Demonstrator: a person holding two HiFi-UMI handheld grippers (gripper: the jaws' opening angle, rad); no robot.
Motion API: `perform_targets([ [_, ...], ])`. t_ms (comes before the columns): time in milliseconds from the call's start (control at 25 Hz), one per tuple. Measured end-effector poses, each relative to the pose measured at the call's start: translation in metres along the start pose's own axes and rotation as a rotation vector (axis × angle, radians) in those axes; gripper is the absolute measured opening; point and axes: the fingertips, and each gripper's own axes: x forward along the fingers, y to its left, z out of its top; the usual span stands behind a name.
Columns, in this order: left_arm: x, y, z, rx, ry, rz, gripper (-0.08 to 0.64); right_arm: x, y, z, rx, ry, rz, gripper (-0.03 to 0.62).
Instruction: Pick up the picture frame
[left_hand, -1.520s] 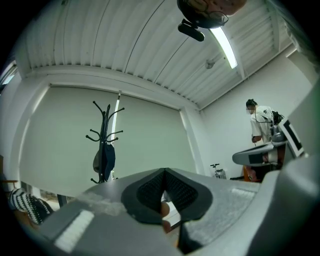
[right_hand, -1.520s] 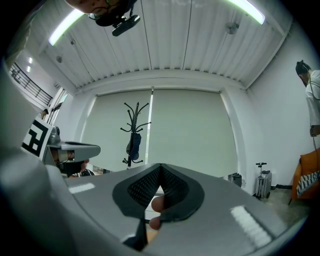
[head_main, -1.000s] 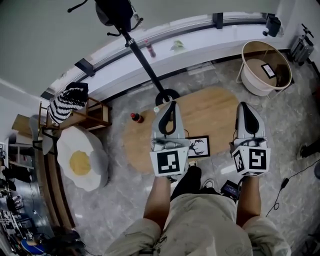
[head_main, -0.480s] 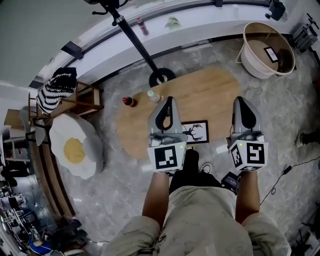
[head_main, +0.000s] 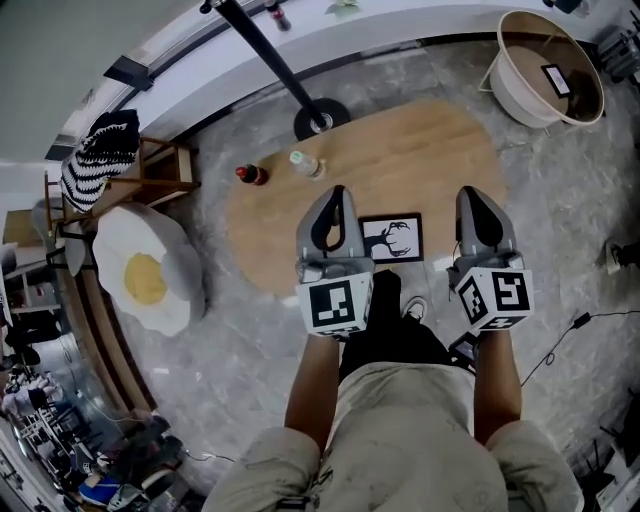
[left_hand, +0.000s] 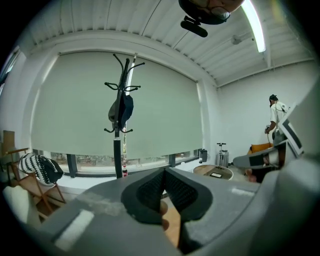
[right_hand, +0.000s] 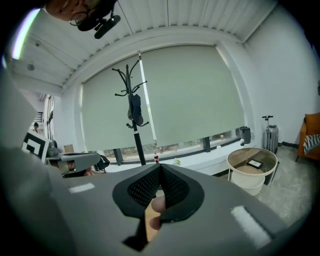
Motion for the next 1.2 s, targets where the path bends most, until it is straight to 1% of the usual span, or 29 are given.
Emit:
perform_targets([
  [120,0.003,0.003,-0.025,-0.027,0.057,0.009,0.006,0.005,-0.006,-0.025,0.014,0.051,-0.012,0.0],
  [200,0.006,0.003,-0.046,-0.024,0.093,0.003,0.006,0.009,-0.012,-0.045,0.021,0.084,-0.028,0.0],
  [320,0.01,0.004,-0.081,0.009,0.133,-0.017,0.006,0.017,-0.018,-0.081,0.041,0.137,-0.051,0.0],
  [440,0.009,0.003,-0.115,-0.009,0.182,-0.017,0.006,0.023,-0.02,-0.117,0.075,0.202,-0.052,0.0],
  [560,0.011,0.001,-0.142,-0.02,0.228,-0.027,0.006,0.026,-0.023,-0.137,0.109,0.237,-0.049,0.0],
  [760,0.011,0.001,-0.188,-0.029,0.317,-0.037,0.014,0.033,-0.022,-0.171,0.101,0.299,-0.052,0.0],
  [920,0.006,-0.002,-0.229,-0.061,0.389,-0.033,0.015,0.034,-0.022,-0.206,0.093,0.354,-0.049,0.0],
  [1200,0.003,-0.007,-0.286,-0.086,0.493,-0.042,0.017,0.037,-0.024,-0.255,0.08,0.438,-0.063,0.002],
])
